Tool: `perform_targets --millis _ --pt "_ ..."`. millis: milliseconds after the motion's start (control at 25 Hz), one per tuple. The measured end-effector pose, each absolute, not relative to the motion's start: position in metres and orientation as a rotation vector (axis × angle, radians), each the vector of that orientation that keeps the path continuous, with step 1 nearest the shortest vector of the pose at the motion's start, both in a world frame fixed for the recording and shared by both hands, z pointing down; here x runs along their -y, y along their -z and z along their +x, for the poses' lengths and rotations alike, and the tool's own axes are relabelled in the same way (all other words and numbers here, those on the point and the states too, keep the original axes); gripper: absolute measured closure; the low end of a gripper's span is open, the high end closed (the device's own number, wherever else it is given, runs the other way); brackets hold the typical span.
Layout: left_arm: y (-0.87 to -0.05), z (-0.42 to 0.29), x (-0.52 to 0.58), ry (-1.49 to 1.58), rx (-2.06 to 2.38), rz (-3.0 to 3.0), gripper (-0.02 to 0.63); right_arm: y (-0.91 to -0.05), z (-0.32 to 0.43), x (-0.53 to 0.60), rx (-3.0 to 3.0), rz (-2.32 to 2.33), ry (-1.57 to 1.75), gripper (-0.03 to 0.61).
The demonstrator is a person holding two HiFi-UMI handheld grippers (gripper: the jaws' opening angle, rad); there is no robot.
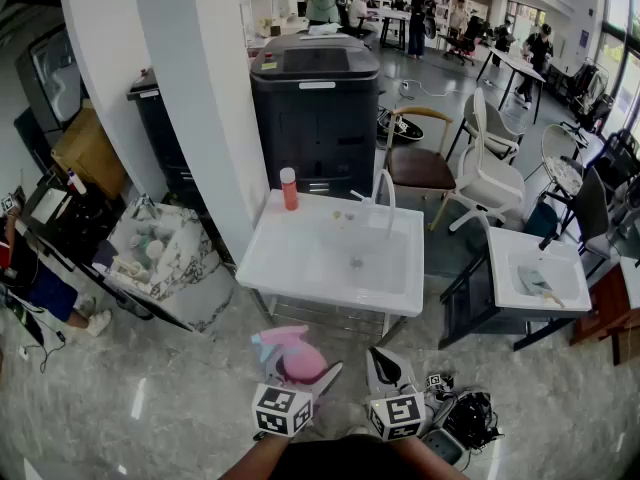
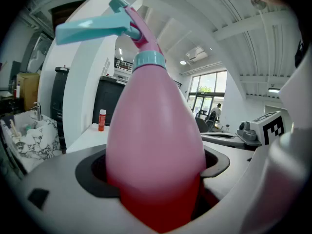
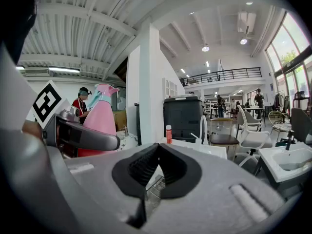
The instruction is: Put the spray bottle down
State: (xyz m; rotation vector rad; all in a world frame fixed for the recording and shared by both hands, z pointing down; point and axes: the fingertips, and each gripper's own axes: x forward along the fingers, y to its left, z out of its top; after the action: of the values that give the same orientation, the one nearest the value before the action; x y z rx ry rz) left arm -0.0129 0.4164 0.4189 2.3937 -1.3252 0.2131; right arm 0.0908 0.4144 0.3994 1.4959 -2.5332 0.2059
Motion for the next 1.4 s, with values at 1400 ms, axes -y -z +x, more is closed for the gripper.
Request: perform_targets --millis 1400 --pt "-0.477 -0.01 -0.187 -0.299 1.248 2.344 0.161 -0.441 0.113 -0.182 2.476 1.541 -0.287 0.58"
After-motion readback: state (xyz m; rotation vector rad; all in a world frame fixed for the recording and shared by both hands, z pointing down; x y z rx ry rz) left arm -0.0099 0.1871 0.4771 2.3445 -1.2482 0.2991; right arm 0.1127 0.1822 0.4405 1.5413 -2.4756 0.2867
